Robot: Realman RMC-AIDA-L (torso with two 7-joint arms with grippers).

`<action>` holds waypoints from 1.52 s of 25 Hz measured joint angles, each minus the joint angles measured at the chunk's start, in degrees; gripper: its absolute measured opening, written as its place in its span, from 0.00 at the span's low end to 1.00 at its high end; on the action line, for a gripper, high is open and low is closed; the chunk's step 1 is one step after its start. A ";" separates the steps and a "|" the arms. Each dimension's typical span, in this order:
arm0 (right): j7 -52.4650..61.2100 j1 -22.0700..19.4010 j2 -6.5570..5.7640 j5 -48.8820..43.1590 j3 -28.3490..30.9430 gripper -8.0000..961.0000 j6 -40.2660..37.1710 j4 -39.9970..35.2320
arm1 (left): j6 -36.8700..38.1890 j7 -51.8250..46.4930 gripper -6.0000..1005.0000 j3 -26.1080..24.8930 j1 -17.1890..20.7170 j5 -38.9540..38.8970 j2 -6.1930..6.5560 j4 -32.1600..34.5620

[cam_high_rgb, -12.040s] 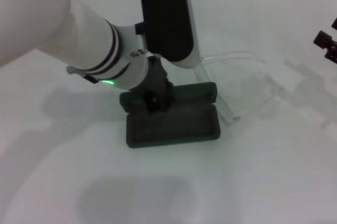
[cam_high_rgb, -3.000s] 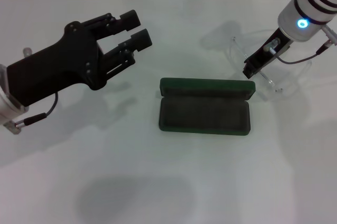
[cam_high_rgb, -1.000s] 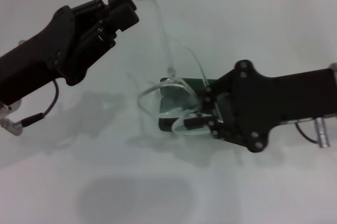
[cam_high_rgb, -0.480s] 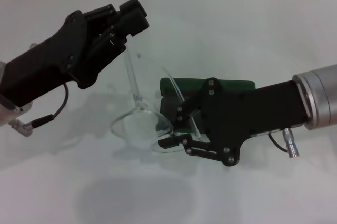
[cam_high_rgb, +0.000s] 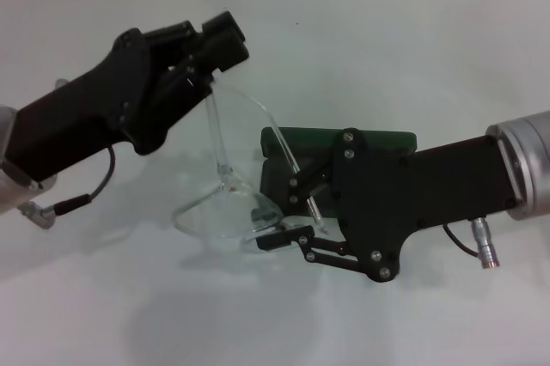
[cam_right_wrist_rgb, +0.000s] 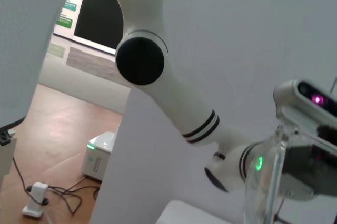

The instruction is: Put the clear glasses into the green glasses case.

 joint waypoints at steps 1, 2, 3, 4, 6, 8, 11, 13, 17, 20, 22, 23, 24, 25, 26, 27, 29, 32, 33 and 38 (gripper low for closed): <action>-0.37 -0.18 0.00 0.28 -0.04 0.13 0.05 -0.15 | 0.00 0.00 0.15 0.09 -0.05 0.37 -0.01 -0.01; -0.75 -0.35 0.00 0.66 -0.08 0.13 0.11 -0.29 | 0.03 0.00 0.15 0.12 -0.12 0.89 -0.01 -0.01; -0.99 -0.44 -0.01 1.00 -0.11 0.12 0.13 -0.38 | 0.11 -0.01 0.15 0.15 -0.20 1.57 -0.02 -0.03; -1.15 -0.50 -0.05 1.35 -0.10 0.12 0.13 -0.45 | 0.22 -0.01 0.15 0.16 -0.30 1.96 -0.02 -0.03; -1.22 -0.54 -0.11 1.65 0.02 0.12 0.10 -0.47 | 0.44 -0.09 0.15 0.18 -0.43 2.62 0.01 -0.03; -1.22 -0.55 -0.15 1.69 0.05 0.12 0.08 -0.36 | 0.68 -0.25 0.15 0.19 -0.48 2.87 0.03 -0.04; -1.22 -0.64 -0.14 1.70 0.05 0.12 0.14 -0.10 | 1.73 -0.32 0.15 0.22 -0.66 3.30 0.05 -0.04; -1.22 -0.66 -0.13 1.71 0.03 0.12 0.20 -0.01 | 2.50 -0.23 0.15 0.26 -0.70 3.48 0.06 -0.04; -1.22 -0.75 -0.12 1.74 -0.05 0.12 0.22 0.12 | 2.76 -0.24 0.15 0.21 -0.73 3.64 0.07 -0.04; -1.22 -0.77 -0.11 1.77 -0.09 0.12 0.19 0.45 | 2.78 -0.25 0.15 0.21 -0.78 3.84 0.05 -0.03; -1.40 -0.84 -0.11 1.84 -0.11 0.12 0.19 0.64 | 2.81 -0.34 0.15 0.31 -0.88 4.24 0.05 -0.01; -1.40 -0.84 -0.11 1.84 -0.11 0.12 0.19 0.64 | 2.84 -0.38 0.15 0.32 -0.93 4.65 0.06 0.06; -1.70 -1.06 -0.08 1.97 -0.09 0.12 0.19 0.72 | 2.91 -0.39 0.15 0.32 -1.00 4.88 0.06 0.06; -1.74 -1.13 -0.06 1.99 -0.08 0.12 0.19 0.72 | 3.08 -0.39 0.15 0.32 -1.14 5.23 0.07 0.05; -1.76 -1.20 -0.04 2.03 -0.06 0.12 0.19 0.73 | 3.40 -0.37 0.15 0.33 -1.30 5.59 0.07 0.01; -1.77 -1.26 -0.04 2.06 -0.06 0.12 0.21 0.74 | 3.81 -0.32 0.15 0.33 -1.53 6.00 0.09 -0.05; -1.77 -1.32 -0.03 2.07 -0.10 0.12 0.25 0.75 | 4.61 -0.22 0.15 0.34 -1.99 6.80 0.14 -0.15; -1.81 -1.32 -0.03 2.07 -0.13 0.12 0.35 0.75 | 4.97 -0.13 0.15 0.35 -2.57 7.95 0.17 -0.14; -1.83 -1.32 -0.03 2.07 -0.13 0.12 0.37 0.79 | 4.98 -0.13 0.15 0.35 -2.74 8.21 0.17 -0.14; -1.87 -1.38 -0.03 2.07 -0.12 0.12 0.40 1.46 | 5.62 -0.15 0.15 0.35 -3.40 9.76 0.16 -0.14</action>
